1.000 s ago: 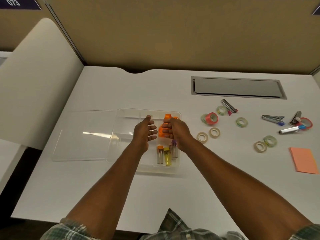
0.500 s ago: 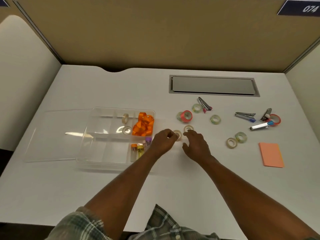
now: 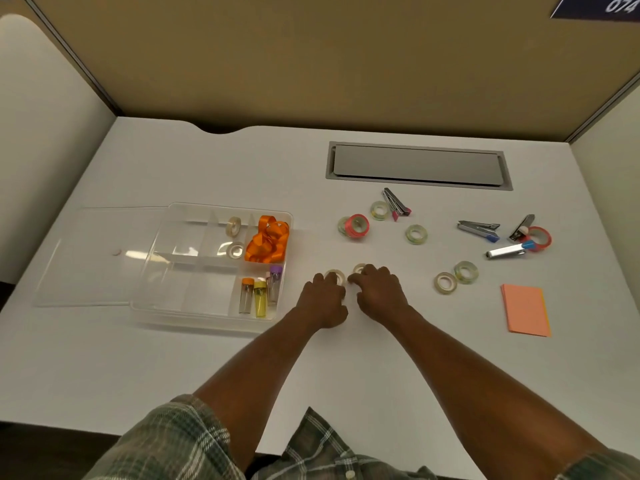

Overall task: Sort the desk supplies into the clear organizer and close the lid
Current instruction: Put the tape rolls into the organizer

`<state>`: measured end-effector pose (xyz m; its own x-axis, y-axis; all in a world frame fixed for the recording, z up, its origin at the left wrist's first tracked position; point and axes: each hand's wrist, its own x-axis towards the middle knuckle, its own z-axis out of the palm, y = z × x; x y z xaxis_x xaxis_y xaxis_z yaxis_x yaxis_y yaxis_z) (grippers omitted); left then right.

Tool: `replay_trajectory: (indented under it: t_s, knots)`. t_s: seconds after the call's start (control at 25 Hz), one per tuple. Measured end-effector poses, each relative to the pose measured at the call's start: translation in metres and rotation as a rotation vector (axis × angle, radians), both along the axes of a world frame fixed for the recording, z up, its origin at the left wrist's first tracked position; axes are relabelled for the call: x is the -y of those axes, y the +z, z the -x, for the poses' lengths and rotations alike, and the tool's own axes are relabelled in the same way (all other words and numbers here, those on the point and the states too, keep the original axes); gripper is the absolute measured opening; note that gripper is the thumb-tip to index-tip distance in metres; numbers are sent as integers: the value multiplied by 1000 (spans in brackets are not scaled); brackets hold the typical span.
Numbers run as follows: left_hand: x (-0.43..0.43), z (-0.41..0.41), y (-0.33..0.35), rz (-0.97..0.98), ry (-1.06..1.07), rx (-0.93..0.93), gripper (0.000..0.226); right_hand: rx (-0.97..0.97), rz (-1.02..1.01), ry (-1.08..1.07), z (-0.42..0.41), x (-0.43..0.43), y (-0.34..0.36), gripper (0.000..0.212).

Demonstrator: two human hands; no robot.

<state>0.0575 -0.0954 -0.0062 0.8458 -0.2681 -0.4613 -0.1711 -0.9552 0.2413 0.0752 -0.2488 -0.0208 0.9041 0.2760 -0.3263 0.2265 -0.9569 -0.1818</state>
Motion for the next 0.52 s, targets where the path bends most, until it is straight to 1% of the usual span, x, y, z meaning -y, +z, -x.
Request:
replay_trajectory:
  t_s: [0.16, 0.28, 0.4, 0.48, 0.52]
  knots:
    - [0, 8, -4, 81, 65, -53, 46, -43, -151, -87, 11, 2, -6, 35]
    - [-7, 7, 0, 283, 211, -49, 41, 14, -265, -211, 14, -5, -1, 22]
    - [-24, 1, 17, 525, 374, 40, 28, 47, -488, -436, 6, -25, 11, 29]
    - [-39, -6, 34, 681, 529, 92, 25, 16, -677, -648, -3, -45, 25, 34]
    - [-50, -10, 43, 745, 620, 98, 27, -24, -789, -749, -7, -58, 31, 33]
